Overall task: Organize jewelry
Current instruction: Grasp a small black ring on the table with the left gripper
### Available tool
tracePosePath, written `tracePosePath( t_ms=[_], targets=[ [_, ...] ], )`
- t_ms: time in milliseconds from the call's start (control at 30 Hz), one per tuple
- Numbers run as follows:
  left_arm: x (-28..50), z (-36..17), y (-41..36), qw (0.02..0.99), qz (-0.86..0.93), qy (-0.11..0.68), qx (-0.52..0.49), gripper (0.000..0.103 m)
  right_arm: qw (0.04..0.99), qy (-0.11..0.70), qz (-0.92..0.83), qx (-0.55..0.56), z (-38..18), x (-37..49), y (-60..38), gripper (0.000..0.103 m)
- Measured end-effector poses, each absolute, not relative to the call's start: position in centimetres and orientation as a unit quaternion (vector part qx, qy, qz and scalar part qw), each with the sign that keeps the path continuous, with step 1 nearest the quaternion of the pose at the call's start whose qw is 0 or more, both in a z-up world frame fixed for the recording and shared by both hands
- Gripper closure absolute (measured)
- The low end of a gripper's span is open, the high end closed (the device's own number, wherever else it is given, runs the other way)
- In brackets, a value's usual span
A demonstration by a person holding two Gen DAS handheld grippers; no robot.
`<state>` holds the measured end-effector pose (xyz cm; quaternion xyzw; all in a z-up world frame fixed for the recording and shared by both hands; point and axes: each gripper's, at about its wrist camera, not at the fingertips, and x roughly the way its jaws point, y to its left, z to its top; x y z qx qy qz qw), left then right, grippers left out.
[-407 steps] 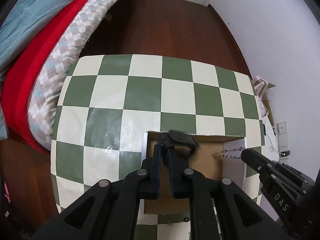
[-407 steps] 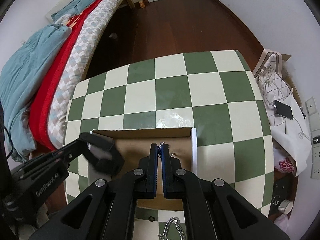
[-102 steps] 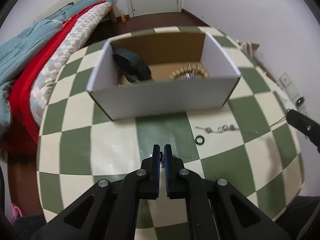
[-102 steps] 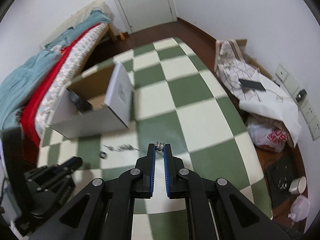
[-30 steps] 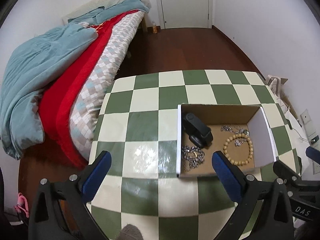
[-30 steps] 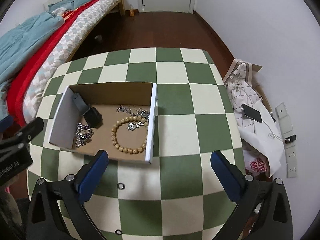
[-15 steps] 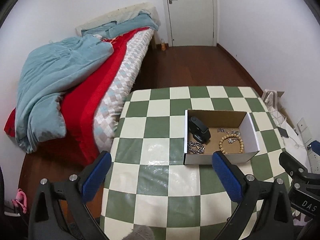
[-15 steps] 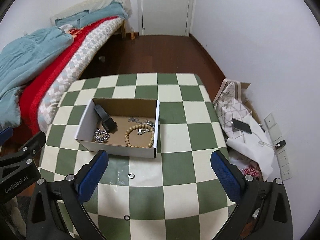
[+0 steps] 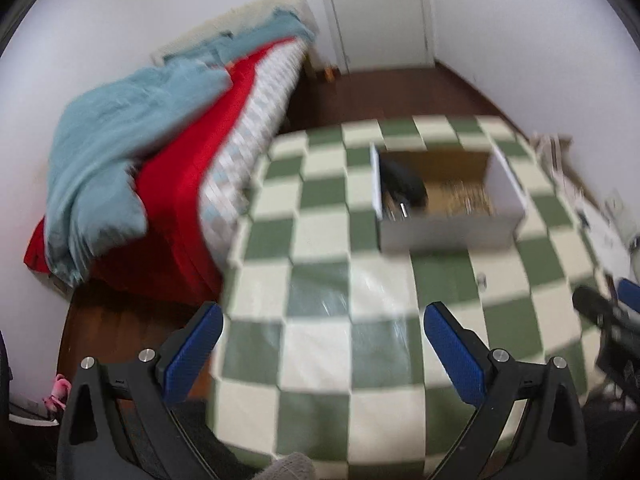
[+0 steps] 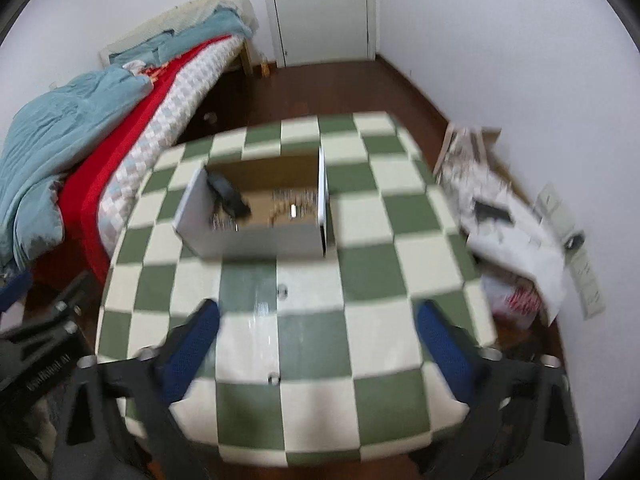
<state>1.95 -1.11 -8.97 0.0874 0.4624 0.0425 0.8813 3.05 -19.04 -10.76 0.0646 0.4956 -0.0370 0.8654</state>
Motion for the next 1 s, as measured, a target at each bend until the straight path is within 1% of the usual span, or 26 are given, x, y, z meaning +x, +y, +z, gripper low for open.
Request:
tracePosePath(
  t_ms=[33,67,167,300,367,433,500,533,600,633,700,733,800,1000],
  targets=[
    [1.7,-9.9,-1.5,0.876,0.039,0.471,0.09,0.001,0.855,0.512,-0.037,0.073,-12.4,2.8,-19.5,0.053],
    [1.5,-11.0,-2.2,0.871,0.034,0.481,0.093,0.001,0.85,0.519,-0.037,0.08,-13.5,2.6,-19.8,0.056],
    [0.9,-14.1,-4.6,0.856,0.017,0.504,0.113,0.001,0.836,0.538,-0.052,0.097,-16.8,1.5,-21.3,0.056],
    [0.4,-16.4,-6.8,0.844,-0.011,0.524,0.111,0.001,0.822,0.553,-0.072,0.118,-20.0,0.2,-23.5,0.056],
    [0.2,-17.4,-8.3,0.839,-0.032,0.531,0.111,0.001,0.817,0.556,-0.08,0.127,-20.7,0.0,-24.5,0.056],
    [0.1,-17.9,-9.3,0.837,-0.046,0.534,0.113,0.004,0.815,0.556,-0.09,0.136,-21.3,-0.3,-25.4,0.056],
    [0.1,-18.5,-10.5,0.833,-0.063,0.537,0.116,0.019,0.813,0.556,-0.098,0.142,-21.7,-0.6,-26.1,0.056],
    [0.1,-18.8,-11.0,0.831,-0.07,0.539,0.117,0.021,0.812,0.557,-0.102,0.143,-21.8,-0.6,-26.3,0.056],
    [0.2,-19.1,-11.5,0.828,-0.08,0.542,0.118,0.035,0.81,0.558,-0.106,0.149,-22.0,-0.7,-26.8,0.056],
    [0.2,-19.4,-11.9,0.826,-0.086,0.544,0.119,0.04,0.809,0.558,-0.107,0.151,-22.1,-0.7,-27.0,0.056],
    [0.1,-19.4,-12.2,0.828,-0.095,0.54,0.116,0.059,0.808,0.559,-0.109,0.152,-22.3,-0.7,-27.3,0.056],
    [0.1,-19.4,-12.4,0.828,-0.097,0.54,0.117,0.064,0.808,0.558,-0.11,0.154,-22.3,-0.7,-27.4,0.056],
    [0.0,-19.2,-12.7,0.828,-0.112,0.537,0.112,0.093,0.808,0.557,-0.111,0.154,-22.3,-0.7,-27.5,0.056],
    [0.1,-19.0,-12.0,0.834,-0.11,0.53,0.109,0.094,0.811,0.553,-0.112,0.157,-22.0,-0.5,-27.7,0.056]
  ],
)
